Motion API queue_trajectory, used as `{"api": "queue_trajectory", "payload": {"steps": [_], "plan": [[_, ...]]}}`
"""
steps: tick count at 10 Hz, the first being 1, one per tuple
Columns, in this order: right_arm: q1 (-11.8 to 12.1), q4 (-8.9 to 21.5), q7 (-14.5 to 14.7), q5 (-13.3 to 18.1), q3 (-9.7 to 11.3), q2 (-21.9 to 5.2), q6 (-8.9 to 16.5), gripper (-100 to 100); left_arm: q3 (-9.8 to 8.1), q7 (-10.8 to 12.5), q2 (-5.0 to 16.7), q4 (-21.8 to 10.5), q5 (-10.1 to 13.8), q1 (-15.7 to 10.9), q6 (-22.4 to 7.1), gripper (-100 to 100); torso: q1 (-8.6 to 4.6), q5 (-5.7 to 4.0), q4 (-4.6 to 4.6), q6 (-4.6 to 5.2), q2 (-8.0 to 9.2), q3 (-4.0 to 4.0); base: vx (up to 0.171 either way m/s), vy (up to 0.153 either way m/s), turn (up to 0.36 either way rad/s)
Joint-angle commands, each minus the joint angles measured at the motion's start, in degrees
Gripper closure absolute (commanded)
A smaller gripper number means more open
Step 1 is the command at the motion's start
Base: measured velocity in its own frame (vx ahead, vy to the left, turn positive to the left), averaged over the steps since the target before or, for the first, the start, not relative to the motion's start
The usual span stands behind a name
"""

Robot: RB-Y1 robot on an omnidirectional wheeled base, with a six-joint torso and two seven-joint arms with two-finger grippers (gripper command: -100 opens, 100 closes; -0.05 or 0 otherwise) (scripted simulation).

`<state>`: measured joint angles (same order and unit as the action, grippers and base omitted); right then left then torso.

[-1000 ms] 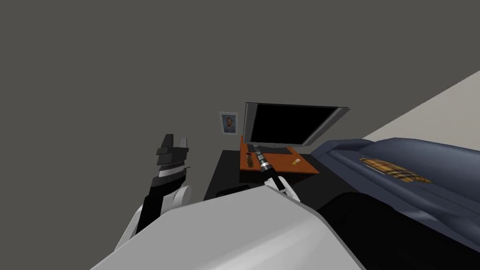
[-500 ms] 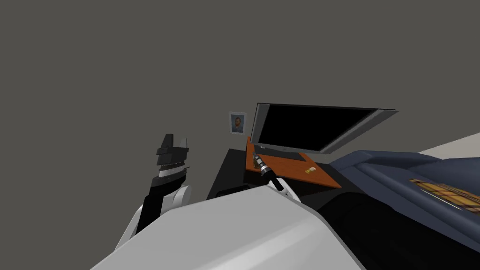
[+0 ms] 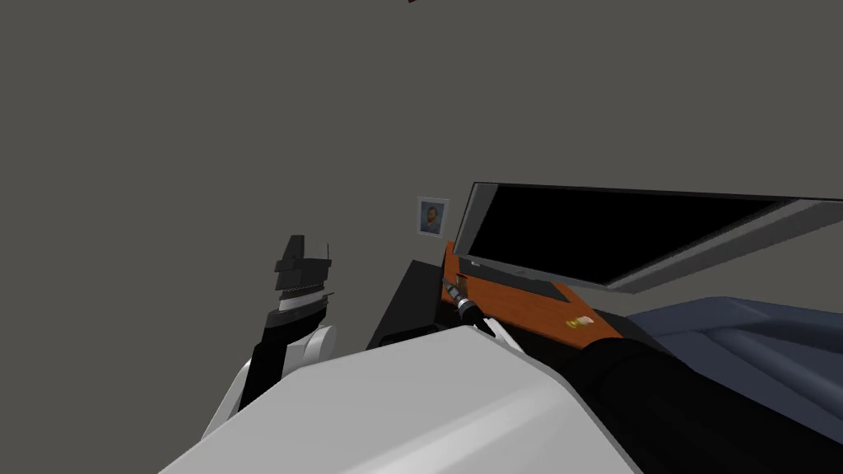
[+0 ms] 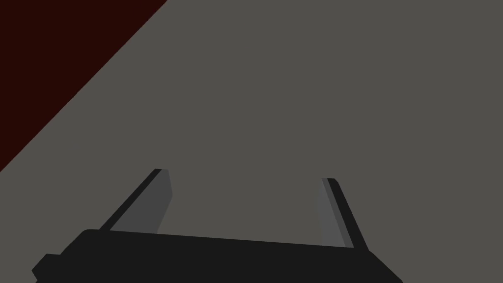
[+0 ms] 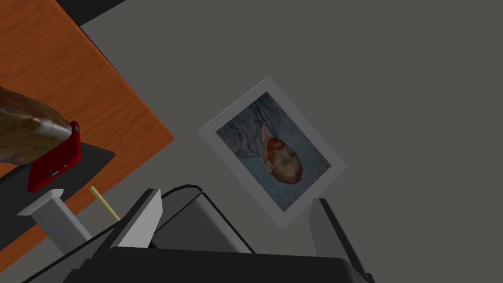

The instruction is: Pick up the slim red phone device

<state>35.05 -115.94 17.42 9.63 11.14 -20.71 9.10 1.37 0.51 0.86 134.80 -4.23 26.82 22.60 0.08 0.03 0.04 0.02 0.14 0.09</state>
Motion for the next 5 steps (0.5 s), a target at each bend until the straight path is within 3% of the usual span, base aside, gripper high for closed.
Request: {"api": "queue_trajectory", "payload": {"steps": [1,2,5], "plan": [[-0.3,1.0,0.9,0.5,0.3,-0.6,1.6,-100,0.00,0.0,0.0,0.0,0.0,0.0,0.0,0,0.00,0.00,0.00,0.00,0.00,0.00,-0.001,0.033,0.137],[0.2,2.1,2.8,1.7,1.1,-1.6,3.8,-100,-0.01,0.0,0.0,0.0,0.0,0.0,0.0,0,-0.06,-0.01,0.00,0.05,-0.02,-0.01,0.001,0.034,0.254],[0.7,3.2,4.7,2.9,1.8,-2.5,6.2,-100,0.00,0.0,0.0,0.0,0.0,0.0,0.0,0,-0.06,-0.01,-0.01,0.01,-0.05,-0.03,0.009,0.025,0.206]]}}
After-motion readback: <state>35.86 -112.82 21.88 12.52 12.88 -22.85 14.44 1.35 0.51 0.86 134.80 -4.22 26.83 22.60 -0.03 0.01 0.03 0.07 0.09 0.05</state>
